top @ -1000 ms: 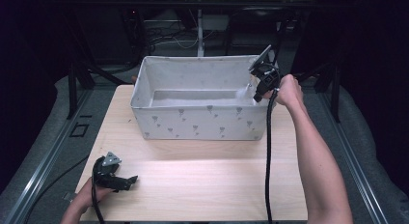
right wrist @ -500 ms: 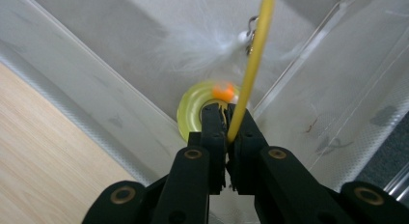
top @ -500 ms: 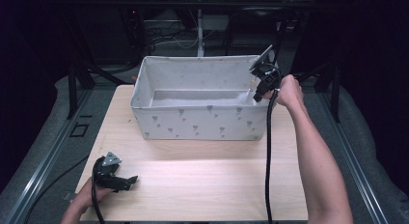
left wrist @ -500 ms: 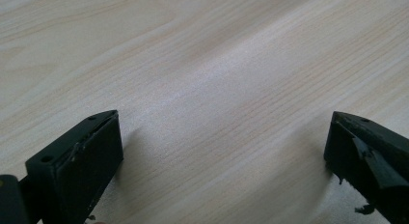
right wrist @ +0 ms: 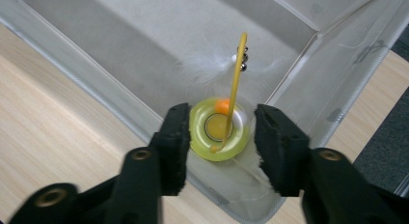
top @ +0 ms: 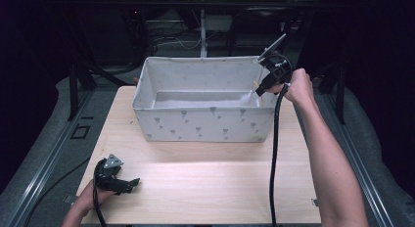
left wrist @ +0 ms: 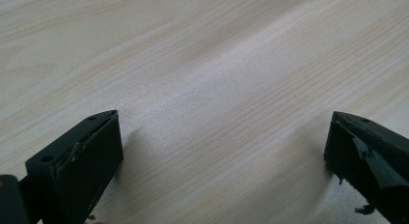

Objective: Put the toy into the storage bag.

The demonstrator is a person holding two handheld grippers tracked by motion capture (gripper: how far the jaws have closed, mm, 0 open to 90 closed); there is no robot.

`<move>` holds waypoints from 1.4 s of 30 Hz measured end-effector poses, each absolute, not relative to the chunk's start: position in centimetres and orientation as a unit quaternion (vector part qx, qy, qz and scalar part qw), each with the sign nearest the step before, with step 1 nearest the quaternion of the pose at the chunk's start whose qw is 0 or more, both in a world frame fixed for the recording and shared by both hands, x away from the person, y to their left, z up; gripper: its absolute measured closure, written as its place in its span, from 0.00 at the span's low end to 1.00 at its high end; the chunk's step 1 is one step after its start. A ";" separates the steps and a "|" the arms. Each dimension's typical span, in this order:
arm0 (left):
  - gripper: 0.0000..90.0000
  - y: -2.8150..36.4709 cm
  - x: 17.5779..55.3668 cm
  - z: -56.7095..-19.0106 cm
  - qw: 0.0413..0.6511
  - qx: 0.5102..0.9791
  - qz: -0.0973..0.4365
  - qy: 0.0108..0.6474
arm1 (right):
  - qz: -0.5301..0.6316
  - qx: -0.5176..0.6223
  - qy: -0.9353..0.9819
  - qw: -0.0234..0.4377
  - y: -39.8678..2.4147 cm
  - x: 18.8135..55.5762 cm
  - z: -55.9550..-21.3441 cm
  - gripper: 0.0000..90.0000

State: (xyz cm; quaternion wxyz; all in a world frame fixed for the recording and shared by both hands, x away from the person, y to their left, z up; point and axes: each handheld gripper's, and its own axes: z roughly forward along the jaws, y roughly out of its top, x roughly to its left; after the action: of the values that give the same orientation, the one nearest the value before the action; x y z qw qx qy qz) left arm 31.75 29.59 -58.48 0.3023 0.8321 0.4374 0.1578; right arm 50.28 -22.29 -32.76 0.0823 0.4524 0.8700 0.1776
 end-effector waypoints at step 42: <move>0.00 29.6 31.7 -58.5 0.303 0.832 0.159 0.438 | 0.219 0.302 0.921 0.109 -14.6 39.7 -31.0 0.05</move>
State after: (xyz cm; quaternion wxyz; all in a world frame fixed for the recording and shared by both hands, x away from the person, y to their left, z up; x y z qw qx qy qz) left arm 31.74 29.56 -58.51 0.3025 0.8316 0.4379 0.1588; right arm 39.65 -14.57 -31.03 0.1094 0.3019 0.9214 0.2190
